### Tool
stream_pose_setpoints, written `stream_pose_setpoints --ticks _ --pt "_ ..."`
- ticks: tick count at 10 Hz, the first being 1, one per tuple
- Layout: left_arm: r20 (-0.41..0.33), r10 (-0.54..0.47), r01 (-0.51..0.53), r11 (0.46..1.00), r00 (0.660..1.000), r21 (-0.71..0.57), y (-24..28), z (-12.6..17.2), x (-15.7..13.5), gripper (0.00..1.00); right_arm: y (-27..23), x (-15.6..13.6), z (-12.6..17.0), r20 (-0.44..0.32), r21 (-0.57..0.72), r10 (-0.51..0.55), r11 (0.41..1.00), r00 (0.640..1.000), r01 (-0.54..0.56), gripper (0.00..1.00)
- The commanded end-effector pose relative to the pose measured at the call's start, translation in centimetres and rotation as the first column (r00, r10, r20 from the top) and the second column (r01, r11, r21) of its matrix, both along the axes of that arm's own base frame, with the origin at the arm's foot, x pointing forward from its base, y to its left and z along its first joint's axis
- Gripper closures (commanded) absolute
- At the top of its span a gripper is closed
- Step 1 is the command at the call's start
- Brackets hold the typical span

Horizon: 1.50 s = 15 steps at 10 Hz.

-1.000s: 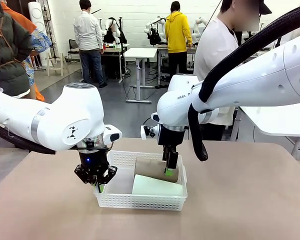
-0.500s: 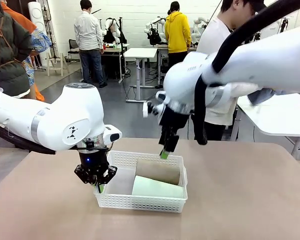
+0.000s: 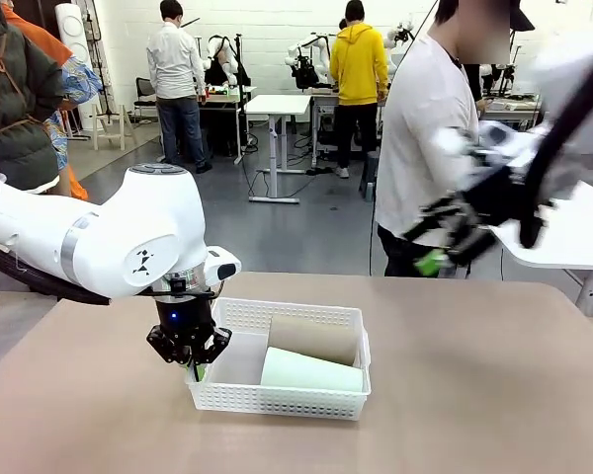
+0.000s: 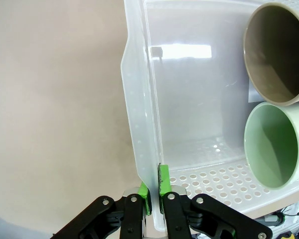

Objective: Clean and organize the cups into the basket.
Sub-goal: Pick up the Reusable plastic cup from the right side of the table and stack it inside the Organizing basket in the center of the table.

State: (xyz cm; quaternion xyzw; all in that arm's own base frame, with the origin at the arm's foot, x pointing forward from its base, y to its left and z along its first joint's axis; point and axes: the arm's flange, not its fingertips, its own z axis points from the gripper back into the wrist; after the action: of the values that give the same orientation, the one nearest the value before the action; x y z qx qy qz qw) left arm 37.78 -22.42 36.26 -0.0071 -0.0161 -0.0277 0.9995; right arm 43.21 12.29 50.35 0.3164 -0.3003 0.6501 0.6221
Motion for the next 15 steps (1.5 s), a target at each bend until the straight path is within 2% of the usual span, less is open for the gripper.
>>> stream_pose_setpoints --ticks 1,4,7,10,13,14,15 --pt "0.003 -0.004 0.004 1.000 1.000 -0.006 0.0 0.2 -0.1 0.95 -7.7 -0.6 -2.7 -0.030 0.173 0.011 0.985 0.999 -0.005 0.00" --pt "0.003 -0.004 0.004 1.000 1.000 -0.006 0.0 0.2 -0.1 0.95 -19.5 -1.0 -7.0 -0.031 0.396 -0.061 0.916 0.998 0.069 0.00" --pt "0.003 -0.004 0.004 1.000 1.000 -0.006 0.0 0.2 -0.1 0.95 -26.3 -1.8 -10.7 0.013 0.421 -0.180 0.893 0.983 0.158 0.00" --pt "0.003 -0.004 0.004 1.000 1.000 -0.006 0.0 0.2 -0.1 0.95 -30.1 -3.5 -12.3 0.029 0.434 -0.224 0.881 0.974 0.190 0.00" --pt "0.003 -0.004 0.004 1.000 1.000 -0.006 0.0 0.2 -0.1 0.95 -31.2 -3.5 -13.0 -0.011 0.434 -0.298 0.859 0.955 0.273 0.00" --pt "0.003 -0.004 0.004 1.000 1.000 -0.006 0.0 0.2 -0.1 0.95 -31.2 -4.1 -12.5 0.006 0.404 -0.253 0.886 0.968 0.229 0.00" --pt "0.003 -0.004 0.004 1.000 1.000 -0.006 0.0 0.2 -0.1 0.95 -31.2 -4.1 -12.5 0.006 0.404 -0.253 0.886 0.968 0.229 0.00"
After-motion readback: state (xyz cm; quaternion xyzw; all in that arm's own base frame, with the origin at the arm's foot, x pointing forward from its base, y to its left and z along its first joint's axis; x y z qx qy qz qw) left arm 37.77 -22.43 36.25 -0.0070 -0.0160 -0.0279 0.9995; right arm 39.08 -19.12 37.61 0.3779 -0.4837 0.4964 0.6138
